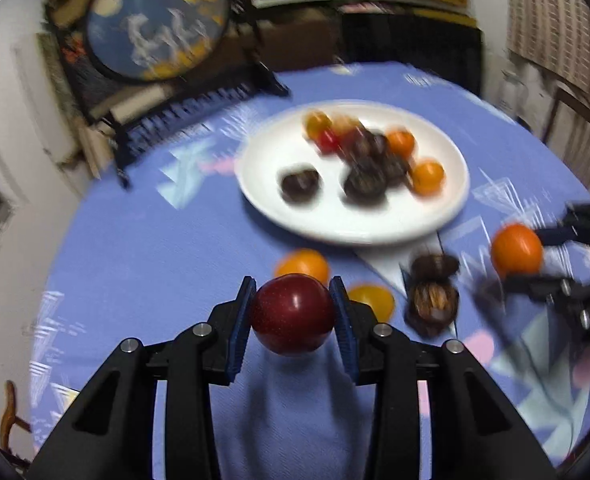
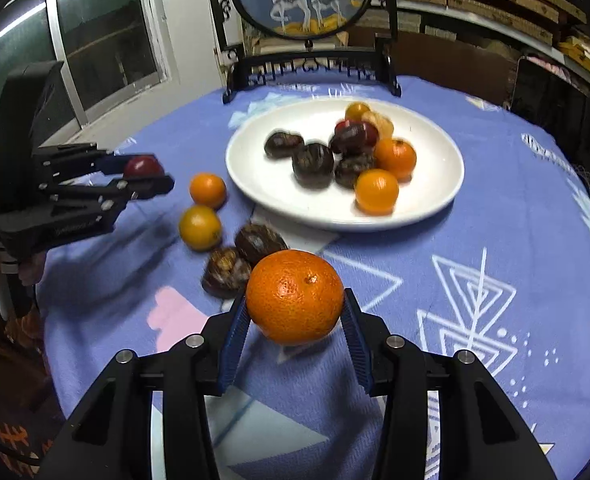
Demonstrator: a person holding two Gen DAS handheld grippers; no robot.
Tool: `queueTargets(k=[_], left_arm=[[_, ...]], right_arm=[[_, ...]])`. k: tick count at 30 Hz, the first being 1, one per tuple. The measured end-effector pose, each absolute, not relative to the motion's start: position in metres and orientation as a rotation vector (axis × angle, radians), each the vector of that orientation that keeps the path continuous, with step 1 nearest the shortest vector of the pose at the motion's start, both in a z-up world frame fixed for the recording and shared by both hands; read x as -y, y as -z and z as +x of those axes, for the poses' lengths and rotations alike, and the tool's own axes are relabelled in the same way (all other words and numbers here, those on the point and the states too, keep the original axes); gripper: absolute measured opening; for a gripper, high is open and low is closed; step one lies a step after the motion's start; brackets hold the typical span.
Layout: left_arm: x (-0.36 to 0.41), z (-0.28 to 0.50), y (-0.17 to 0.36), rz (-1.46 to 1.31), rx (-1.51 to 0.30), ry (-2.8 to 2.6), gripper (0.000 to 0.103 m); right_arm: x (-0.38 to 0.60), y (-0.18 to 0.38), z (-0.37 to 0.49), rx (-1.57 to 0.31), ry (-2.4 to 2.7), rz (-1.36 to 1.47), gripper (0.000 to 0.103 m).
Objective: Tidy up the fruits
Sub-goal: 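Grasp a red plum with the left tool while the right tool grasps a tangerine, then carry the plum and tangerine over the plate, lower them and open both tools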
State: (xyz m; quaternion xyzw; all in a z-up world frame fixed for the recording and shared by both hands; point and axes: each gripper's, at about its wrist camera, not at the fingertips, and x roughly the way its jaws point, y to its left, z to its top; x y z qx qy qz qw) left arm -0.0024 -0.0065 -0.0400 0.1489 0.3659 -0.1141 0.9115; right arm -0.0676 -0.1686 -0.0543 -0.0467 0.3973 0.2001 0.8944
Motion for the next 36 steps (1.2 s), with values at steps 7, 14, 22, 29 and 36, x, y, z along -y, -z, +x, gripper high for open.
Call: queueTargets(k=[7, 14, 22, 29, 36], left_arm=[[0.02, 0.006, 0.004, 0.234, -0.654, 0.137, 0.037], [0.027, 0.01, -0.005, 0.208, -0.634, 0.122, 0.037], [0.028, 0.014, -0.005, 0.211, -0.63, 0.113, 0.037], [0.027, 0.018, -0.002, 0.215, -0.638, 0.114, 0.037], [0.026, 0.018, -0.001, 0.217, -0.639, 0.11, 0.037]], right_arm=[[0.165, 0.023, -0.069, -0.745, -0.423, -0.073, 0.046], [0.162, 0.009, -0.064, -0.709, -0.435, -0.062, 0.046], [0.161, 0.008, -0.059, -0.707, -0.444, -0.053, 0.046], [0.159, 0.01, -0.056, -0.713, -0.451, -0.052, 0.046], [0.157, 0.012, -0.054, -0.722, -0.457, -0.047, 0.046]])
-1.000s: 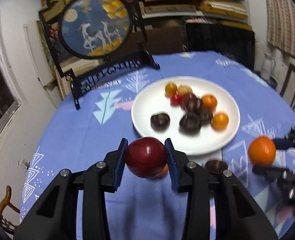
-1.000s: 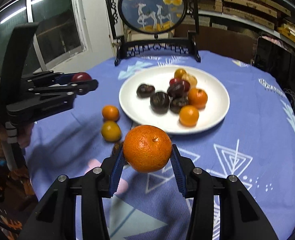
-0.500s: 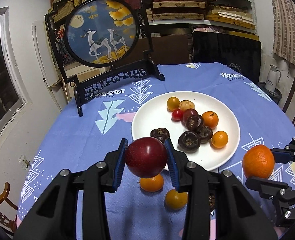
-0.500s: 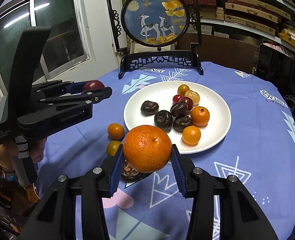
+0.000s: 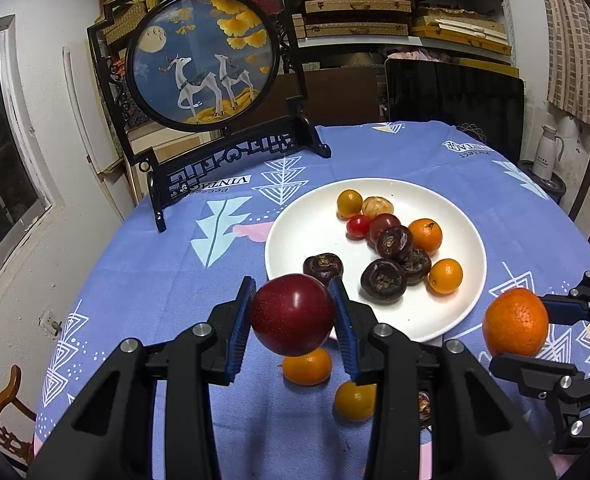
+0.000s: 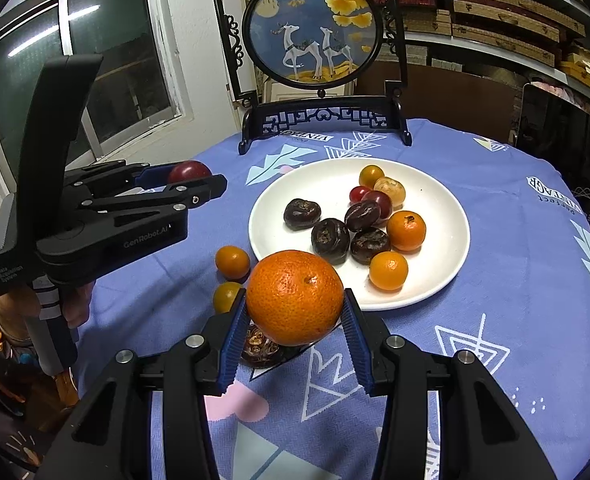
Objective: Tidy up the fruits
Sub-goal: 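Carry the plum and tangerine over the plate, lower them and open both tools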
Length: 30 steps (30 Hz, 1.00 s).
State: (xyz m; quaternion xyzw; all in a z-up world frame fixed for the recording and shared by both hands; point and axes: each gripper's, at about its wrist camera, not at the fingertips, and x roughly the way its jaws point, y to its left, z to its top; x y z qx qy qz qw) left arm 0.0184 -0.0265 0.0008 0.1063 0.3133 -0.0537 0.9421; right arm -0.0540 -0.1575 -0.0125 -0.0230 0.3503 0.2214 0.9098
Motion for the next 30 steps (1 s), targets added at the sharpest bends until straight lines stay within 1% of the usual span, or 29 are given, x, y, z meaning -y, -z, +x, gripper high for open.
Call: queueTargets(k=[6, 11, 18, 25, 30], left_arm=[[0.027, 0.02, 0.0, 0.223, -0.64, 0.109, 0.037], [0.032, 0.029, -0.002, 0.224, -0.635, 0.108, 0.037], [0.044, 0.074, -0.006, 0.23, -0.63, 0.091, 0.037], [0.047, 0.126, 0.003, 0.219, -0.681, 0.087, 0.037], [0.046, 0.147, 0.012, 0.2, -0.717, 0.101, 0.037]], right_arm=[[0.157, 0.012, -0.055, -0.716, -0.455, -0.048, 0.046], [0.158, -0.003, -0.04, -0.667, -0.417, -0.052, 0.046], [0.163, -0.017, 0.012, -0.638, -0.375, 0.002, 0.046], [0.168, -0.004, 0.071, -0.689, -0.333, 0.035, 0.046], [0.171, 0.007, 0.098, -0.716, -0.308, 0.053, 0.046]])
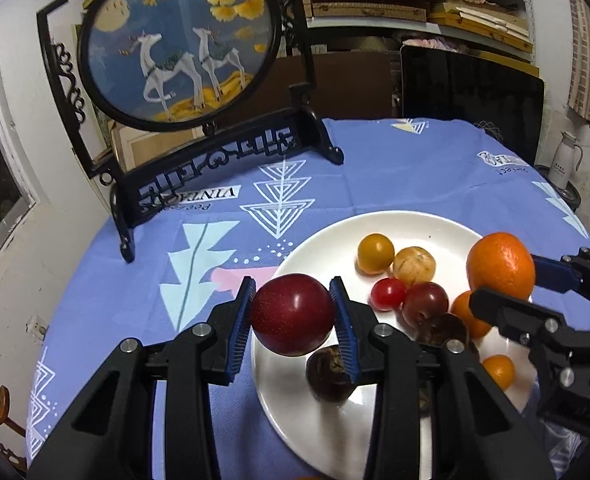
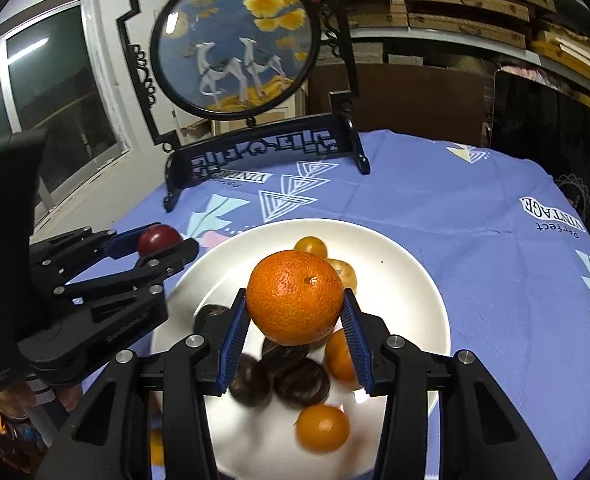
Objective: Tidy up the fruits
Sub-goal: 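Carry the plum and tangerine over the plate, lower them and open both tools, then grasp a yellow fruit with the left tool while the right tool grasps a brown fruit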
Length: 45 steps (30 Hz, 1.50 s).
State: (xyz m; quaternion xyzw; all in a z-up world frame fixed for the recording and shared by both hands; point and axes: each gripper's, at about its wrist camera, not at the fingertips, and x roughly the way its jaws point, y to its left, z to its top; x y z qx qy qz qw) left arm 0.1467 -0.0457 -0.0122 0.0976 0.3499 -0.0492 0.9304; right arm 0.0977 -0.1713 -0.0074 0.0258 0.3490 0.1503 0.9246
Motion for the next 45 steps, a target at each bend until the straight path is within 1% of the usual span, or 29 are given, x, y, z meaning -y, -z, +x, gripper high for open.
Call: queueTargets(k=[4, 5, 7, 8, 9, 10, 12, 17, 19, 23, 26, 30, 33, 34, 35, 38, 45], left_arm=[[0.047, 0.156, 0.024, 0.195, -0.748, 0.114, 0.039], [0.047, 0.156, 0.025, 0.196, -0.746, 0.114, 0.049], [0.046, 0.153, 0.023, 0.199, -0.72, 0.096, 0.063], [0.045, 0.151, 0.021, 0.2, -0.71, 0.099, 0.063], [0.043, 0.147, 0.019, 0.2, -0.705, 0.107, 0.063], [0.041, 0.144, 0.017, 0.199, -0.701, 0.108, 0.064], [0.034, 0.136, 0.013, 0.19, -0.693, 0.104, 0.065], [0.013, 0.103, 0.008, 0.159, -0.692, 0.125, 0.072], [0.004, 0.086, 0.009, 0.157, -0.697, 0.135, 0.075], [-0.009, 0.056, 0.015, 0.153, -0.719, 0.155, 0.079], [-0.017, 0.038, 0.021, 0.143, -0.74, 0.17, 0.079], [-0.028, 0.023, 0.027, 0.11, -0.771, 0.172, 0.08], [-0.034, 0.014, 0.031, 0.102, -0.782, 0.165, 0.081], [-0.035, 0.012, 0.033, 0.101, -0.792, 0.172, 0.081], [-0.035, 0.011, 0.034, 0.1, -0.798, 0.179, 0.081], [-0.029, 0.006, 0.04, 0.113, -0.818, 0.211, 0.081], [0.002, -0.002, 0.058, 0.162, -0.865, 0.309, 0.081]], right_arm=[[0.172, 0.016, 0.111, -0.748, -0.302, 0.054, 0.047], [0.172, 0.017, 0.114, -0.758, -0.299, 0.056, 0.048], [0.174, 0.016, 0.114, -0.752, -0.292, 0.074, 0.052], [0.175, 0.016, 0.112, -0.745, -0.293, 0.079, 0.052], [0.176, 0.014, 0.108, -0.739, -0.295, 0.081, 0.057], [0.179, 0.01, 0.101, -0.724, -0.29, 0.081, 0.059], [0.182, 0.006, 0.091, -0.713, -0.296, 0.082, 0.059], [0.181, 0.0, 0.037, -0.701, -0.343, 0.009, 0.061], [0.175, 0.004, 0.008, -0.707, -0.386, -0.047, 0.064], [0.155, 0.023, -0.048, -0.737, -0.467, -0.172, 0.064], [0.14, 0.035, -0.068, -0.733, -0.478, -0.261, 0.064], [0.142, 0.05, -0.049, -0.832, -0.476, -0.114, 0.064], [0.141, 0.061, -0.031, -0.872, -0.473, -0.029, 0.062], [0.139, 0.066, -0.024, -0.896, -0.477, 0.006, 0.057], [0.138, 0.07, -0.019, -0.921, -0.484, 0.026, 0.049], [0.137, 0.076, -0.013, -0.926, -0.488, 0.046, 0.039], [0.156, 0.06, -0.039, -0.873, -0.478, 0.015, 0.037]])
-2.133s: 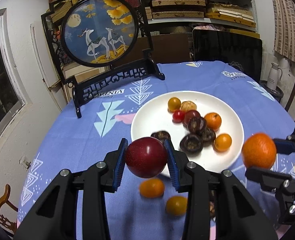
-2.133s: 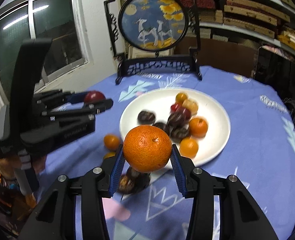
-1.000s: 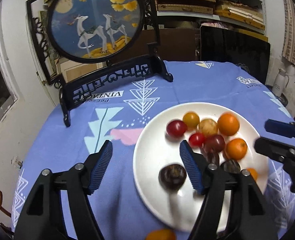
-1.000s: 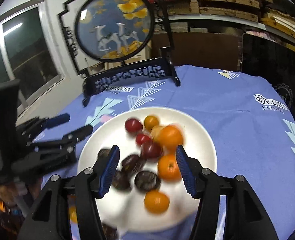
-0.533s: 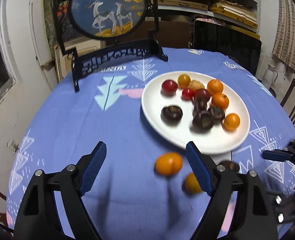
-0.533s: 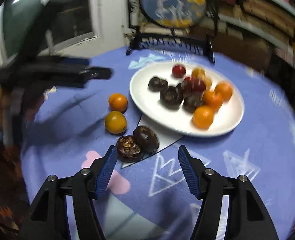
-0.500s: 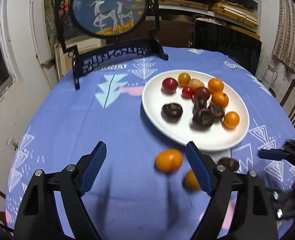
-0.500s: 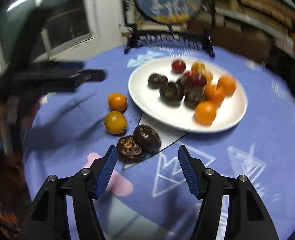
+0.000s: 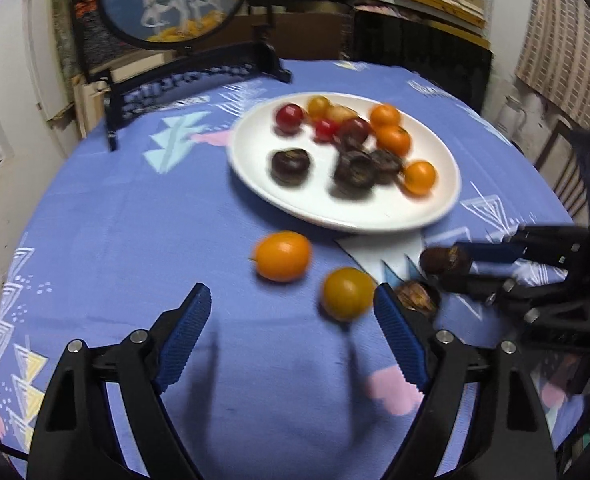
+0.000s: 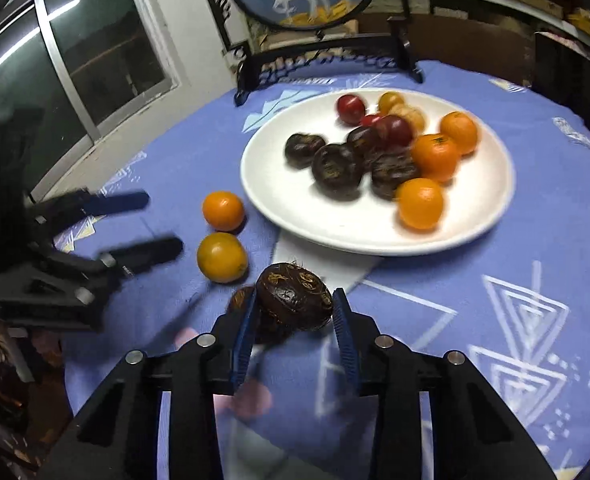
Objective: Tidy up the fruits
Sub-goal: 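Grasp a yellow fruit with the left tool while the right tool grasps a brown fruit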
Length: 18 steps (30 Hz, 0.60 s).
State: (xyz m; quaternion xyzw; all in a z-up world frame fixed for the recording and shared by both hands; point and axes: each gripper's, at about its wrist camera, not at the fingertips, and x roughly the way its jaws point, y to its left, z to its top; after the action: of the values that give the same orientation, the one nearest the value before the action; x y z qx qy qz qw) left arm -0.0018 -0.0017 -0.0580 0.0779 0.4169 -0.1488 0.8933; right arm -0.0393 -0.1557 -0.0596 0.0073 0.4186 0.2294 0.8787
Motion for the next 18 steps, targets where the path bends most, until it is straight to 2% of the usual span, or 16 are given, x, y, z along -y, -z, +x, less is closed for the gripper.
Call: queueTargets(k=[6, 8, 10, 12, 13, 18], left_arm=[[0.023, 0.009, 0.076, 0.16, -0.899, 0.306, 0.08], [0.024, 0.017, 0.081, 0.14, -0.923, 0.293, 0.07], [0.023, 0.021, 0.086, 0.125, -0.942, 0.283, 0.065], [0.025, 0.022, 0.089, 0.108, -0.955, 0.304, 0.052], [0.026, 0.021, 0.089, 0.111, -0.957, 0.308, 0.037], [0.022, 0.014, 0.084, 0.143, -0.915, 0.265, 0.036]], right_arm=[[0.184, 0.054, -0.05, -0.85, -0.441, 0.055, 0.037], [0.188, 0.055, -0.05, -0.85, -0.436, 0.064, 0.038], [0.189, 0.058, -0.049, -0.85, -0.43, 0.071, 0.038], [0.19, 0.06, -0.048, -0.853, -0.428, 0.077, 0.038], [0.189, 0.061, -0.048, -0.854, -0.428, 0.078, 0.038], [0.186, 0.061, -0.053, -0.856, -0.444, 0.07, 0.038]])
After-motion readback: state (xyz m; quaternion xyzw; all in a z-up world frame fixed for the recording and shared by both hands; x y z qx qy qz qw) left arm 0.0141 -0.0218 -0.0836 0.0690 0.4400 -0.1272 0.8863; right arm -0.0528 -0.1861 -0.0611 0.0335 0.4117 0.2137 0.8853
